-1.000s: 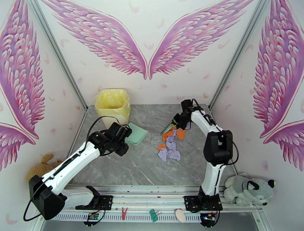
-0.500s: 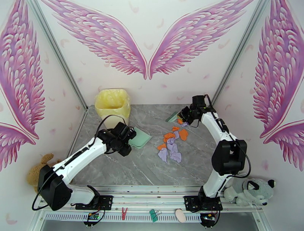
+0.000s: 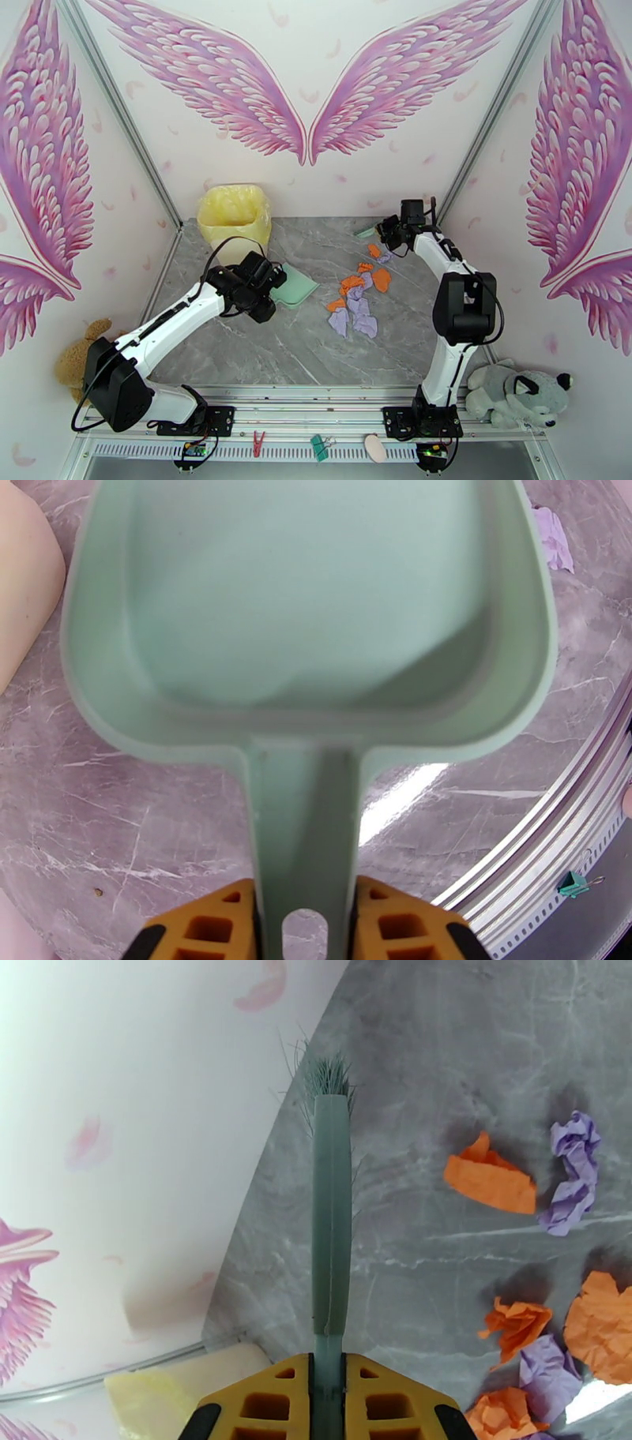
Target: Sweep away the paper scraps from the table
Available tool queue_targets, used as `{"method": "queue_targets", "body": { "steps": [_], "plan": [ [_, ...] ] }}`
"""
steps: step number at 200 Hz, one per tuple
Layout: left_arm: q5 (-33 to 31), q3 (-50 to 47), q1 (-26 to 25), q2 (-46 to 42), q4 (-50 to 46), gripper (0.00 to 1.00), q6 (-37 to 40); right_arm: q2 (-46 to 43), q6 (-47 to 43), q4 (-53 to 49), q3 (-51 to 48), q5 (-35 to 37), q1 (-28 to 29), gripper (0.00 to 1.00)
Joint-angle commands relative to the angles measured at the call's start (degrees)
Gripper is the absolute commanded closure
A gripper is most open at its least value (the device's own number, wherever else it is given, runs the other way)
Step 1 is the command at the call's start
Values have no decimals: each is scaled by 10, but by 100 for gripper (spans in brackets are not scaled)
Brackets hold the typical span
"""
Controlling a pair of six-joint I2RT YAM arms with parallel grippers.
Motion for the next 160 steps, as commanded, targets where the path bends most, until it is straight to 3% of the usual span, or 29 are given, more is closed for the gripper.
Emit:
{"method": "queue_targets", "body": {
  "steps": [1, 74, 160],
  "plan": [
    [8, 5, -2, -9, 9, 100, -1, 9, 36, 35, -8, 21, -9, 100],
    [8, 7, -2, -8, -4, 100, 13, 8, -12, -103, -20, 26, -20, 100],
    [19, 8, -3, 3, -11, 100, 22, -77, -48, -117, -143, -5, -41, 100]
  ]
}}
